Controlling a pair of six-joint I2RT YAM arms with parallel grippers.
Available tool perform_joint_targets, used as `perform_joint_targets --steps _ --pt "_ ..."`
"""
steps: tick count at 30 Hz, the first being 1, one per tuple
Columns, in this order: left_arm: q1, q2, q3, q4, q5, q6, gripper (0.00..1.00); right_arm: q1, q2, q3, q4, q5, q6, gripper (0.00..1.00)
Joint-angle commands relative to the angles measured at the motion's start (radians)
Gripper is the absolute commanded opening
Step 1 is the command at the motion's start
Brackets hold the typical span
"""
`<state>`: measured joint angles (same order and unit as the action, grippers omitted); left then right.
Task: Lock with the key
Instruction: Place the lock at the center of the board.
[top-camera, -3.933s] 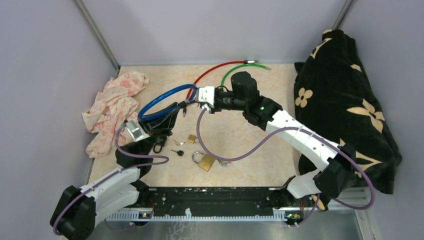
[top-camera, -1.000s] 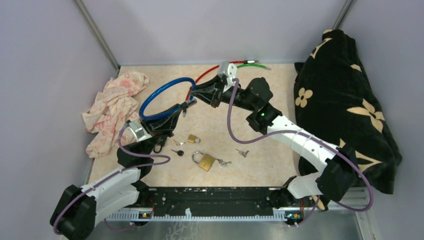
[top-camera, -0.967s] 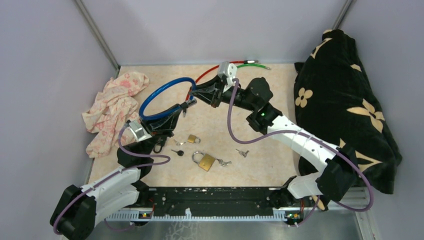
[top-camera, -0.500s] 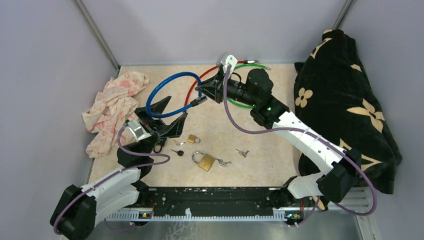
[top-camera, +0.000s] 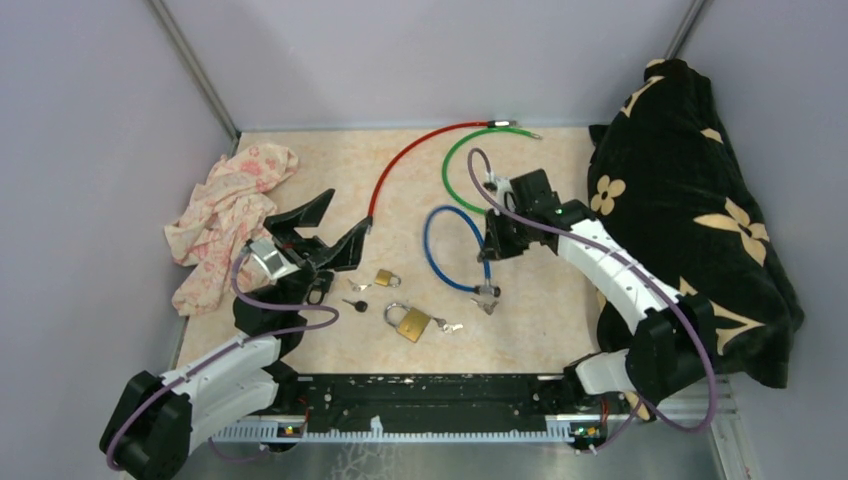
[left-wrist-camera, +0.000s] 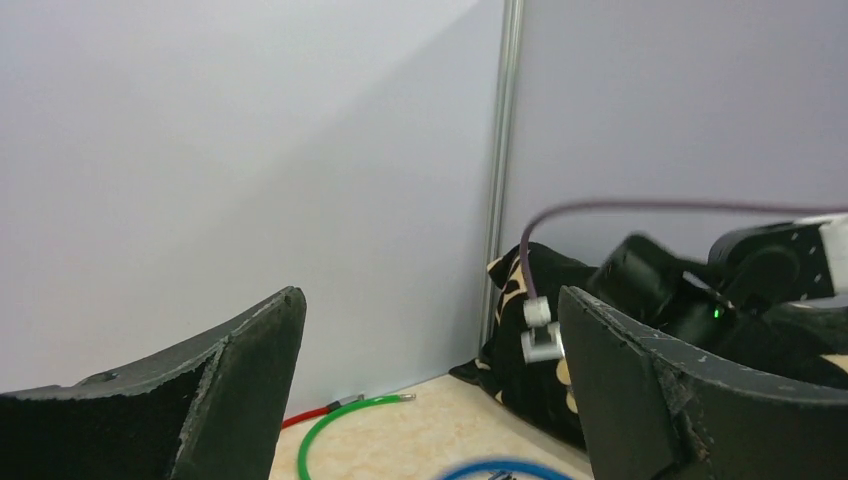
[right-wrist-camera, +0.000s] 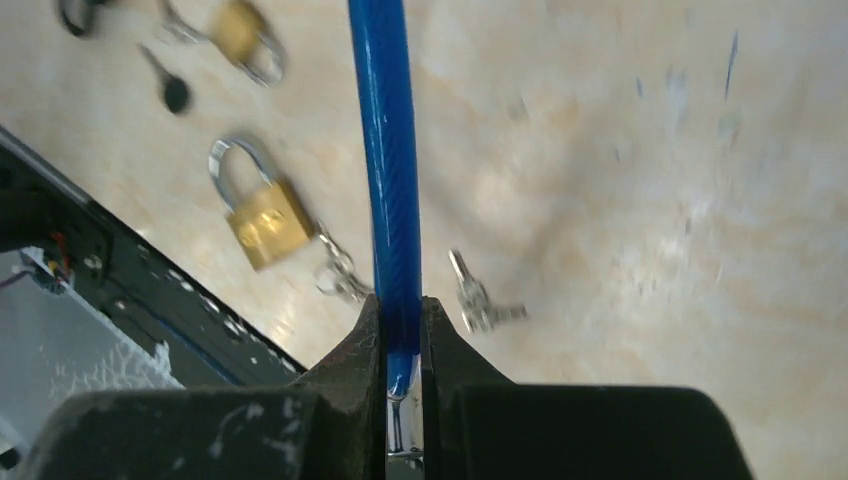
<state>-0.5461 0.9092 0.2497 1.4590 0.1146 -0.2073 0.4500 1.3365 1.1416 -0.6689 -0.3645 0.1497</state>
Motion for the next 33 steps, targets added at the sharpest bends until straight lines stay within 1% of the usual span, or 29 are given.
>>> perform_joint_targets --steps 1,6,10,13,16,17,19,20,21,22,24,25,28,29,31,33 --pt "0.002 -0.021 -0.009 0.054 -0.018 0.0 0.99 -0.07 0.021 -0.107 -0.1 -0.017 0.075 0.0" --pt "0.003 -0.029 -0.01 0.054 -0.016 0.001 0.99 -0.111 0.082 -0.139 -0.126 0.082 0.09 0.0" --pt "0.005 -0.029 -0.009 0.054 -0.019 0.002 0.99 -0.114 0.136 -0.116 -0.242 0.283 0.11 0.0" --pt "0.005 -0.023 -0.007 0.055 -0.02 -0.003 0.99 -0.114 0.177 -0.114 -0.3 0.357 0.114 0.0" --pt "0.007 -0.021 -0.006 0.055 -0.017 -0.003 0.99 -0.114 0.222 -0.112 -0.322 0.445 0.126 0.0" --pt "0.006 -0.023 -0.006 0.055 -0.016 -0.004 0.99 -0.114 0.231 -0.108 -0.321 0.452 0.127 0.04" --pt "0.006 -0.024 -0.004 0.054 -0.016 0.0 0.99 -0.114 0.242 -0.092 -0.319 0.461 0.126 0.39" --pt "0.006 -0.025 -0.003 0.054 -0.014 0.001 0.99 -0.114 0.238 -0.08 -0.318 0.47 0.125 0.63" --pt "0.008 -0.026 -0.003 0.052 -0.013 0.002 0.99 -0.114 0.228 -0.064 -0.314 0.483 0.125 0.75" --pt "0.008 -0.026 -0.003 0.052 -0.012 0.003 0.99 -0.114 0.213 -0.047 -0.306 0.495 0.121 0.81" --pt "0.008 -0.022 -0.003 0.052 -0.012 0.001 0.99 -0.112 0.178 -0.008 -0.264 0.491 0.093 0.87" --pt "0.008 -0.021 -0.003 0.053 -0.011 -0.002 0.99 -0.112 0.162 0.018 -0.229 0.474 0.071 0.87" --pt "0.008 -0.016 0.0 0.054 -0.006 -0.011 0.99 -0.112 0.149 0.076 -0.034 0.354 -0.03 0.87" --pt "0.008 -0.016 0.0 0.053 -0.001 -0.01 0.99 -0.112 0.166 0.097 0.024 0.322 -0.057 0.87" --pt "0.008 -0.019 0.003 0.048 0.01 -0.005 0.99 -0.112 0.241 0.169 0.1 0.313 -0.094 0.86" --pt "0.008 -0.025 0.003 0.042 0.034 0.001 0.99 -0.112 0.387 0.289 0.109 0.299 -0.14 0.84"
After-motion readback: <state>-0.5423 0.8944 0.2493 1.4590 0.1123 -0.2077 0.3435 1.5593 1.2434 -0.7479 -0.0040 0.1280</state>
